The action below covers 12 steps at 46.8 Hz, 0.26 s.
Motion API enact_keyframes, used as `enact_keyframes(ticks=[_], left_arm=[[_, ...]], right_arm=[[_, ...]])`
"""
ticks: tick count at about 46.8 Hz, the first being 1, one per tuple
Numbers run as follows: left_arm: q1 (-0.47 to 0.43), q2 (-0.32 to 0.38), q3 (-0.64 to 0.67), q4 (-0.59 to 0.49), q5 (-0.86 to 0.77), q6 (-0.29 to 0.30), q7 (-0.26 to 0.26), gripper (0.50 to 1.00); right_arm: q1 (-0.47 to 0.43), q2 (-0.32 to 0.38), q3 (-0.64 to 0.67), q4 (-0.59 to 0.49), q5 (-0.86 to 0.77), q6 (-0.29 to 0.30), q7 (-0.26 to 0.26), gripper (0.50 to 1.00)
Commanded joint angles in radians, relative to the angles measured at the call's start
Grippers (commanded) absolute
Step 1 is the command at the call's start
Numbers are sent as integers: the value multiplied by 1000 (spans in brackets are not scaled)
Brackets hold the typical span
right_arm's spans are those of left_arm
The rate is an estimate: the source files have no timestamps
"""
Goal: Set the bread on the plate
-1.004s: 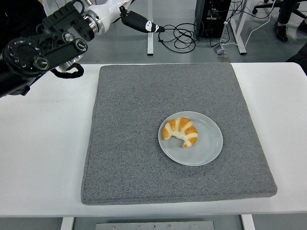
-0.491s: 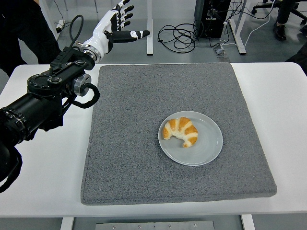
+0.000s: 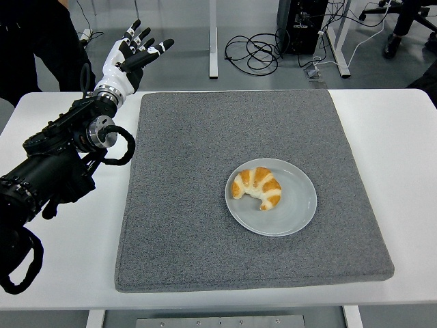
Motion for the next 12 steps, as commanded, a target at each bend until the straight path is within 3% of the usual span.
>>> enact_keyframes(ticks=[1,12], left_arm=[[0,0,-1,0,0,2,0,978],[-1,0,-4,-2,-1,0,0,978]], right_arm=[[0,0,1,-1,0,0,1,1000],[2,0,4,-5,0,-2,1,1000]])
